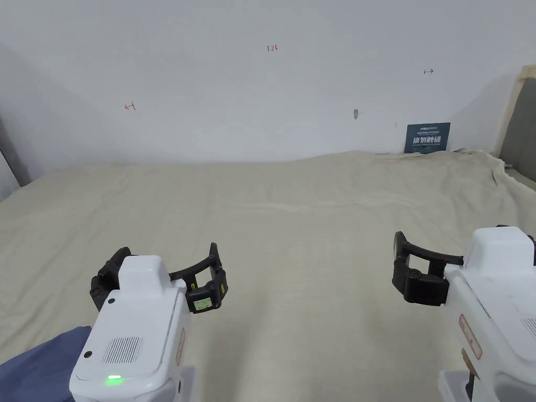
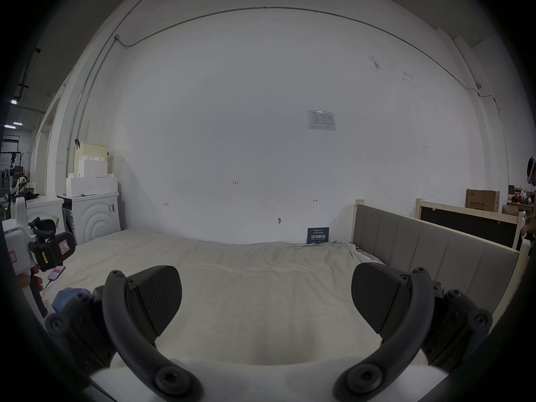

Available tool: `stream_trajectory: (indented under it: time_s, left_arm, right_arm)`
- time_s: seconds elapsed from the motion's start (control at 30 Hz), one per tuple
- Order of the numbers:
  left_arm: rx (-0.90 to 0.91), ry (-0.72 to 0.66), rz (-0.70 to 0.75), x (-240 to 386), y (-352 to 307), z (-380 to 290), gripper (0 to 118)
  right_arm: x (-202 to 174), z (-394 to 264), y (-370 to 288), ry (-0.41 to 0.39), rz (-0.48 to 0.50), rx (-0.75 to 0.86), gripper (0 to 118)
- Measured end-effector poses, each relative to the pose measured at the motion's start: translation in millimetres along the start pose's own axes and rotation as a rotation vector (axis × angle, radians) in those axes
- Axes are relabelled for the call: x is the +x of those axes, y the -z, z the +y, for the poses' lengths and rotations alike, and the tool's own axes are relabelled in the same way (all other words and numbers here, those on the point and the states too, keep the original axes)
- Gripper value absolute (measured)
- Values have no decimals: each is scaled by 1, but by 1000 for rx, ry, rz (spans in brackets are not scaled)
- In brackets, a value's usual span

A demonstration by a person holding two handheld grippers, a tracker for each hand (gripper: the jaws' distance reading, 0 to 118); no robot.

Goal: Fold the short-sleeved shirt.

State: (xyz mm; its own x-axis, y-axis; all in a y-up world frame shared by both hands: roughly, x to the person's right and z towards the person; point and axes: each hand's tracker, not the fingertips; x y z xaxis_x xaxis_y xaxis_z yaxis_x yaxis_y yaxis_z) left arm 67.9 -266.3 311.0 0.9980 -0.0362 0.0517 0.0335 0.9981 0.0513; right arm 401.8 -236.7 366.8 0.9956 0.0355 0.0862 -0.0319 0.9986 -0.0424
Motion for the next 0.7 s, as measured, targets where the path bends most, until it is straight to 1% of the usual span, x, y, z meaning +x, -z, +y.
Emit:
stream_trajectory:
  time_s: [0.2, 0.5, 0.7]
  left_arm:
    - [2, 0, -4, 1, 0, 2, 118]
    - [2, 5, -6, 1, 0, 3, 118]
    - [1, 6, -6, 1, 0, 2, 118]
  right_arm:
    - [2, -1, 1, 2, 1, -1, 116]
    - [-5, 5, -4, 4, 4, -1, 116]
    - [-2, 3, -1, 1, 6, 0, 116]
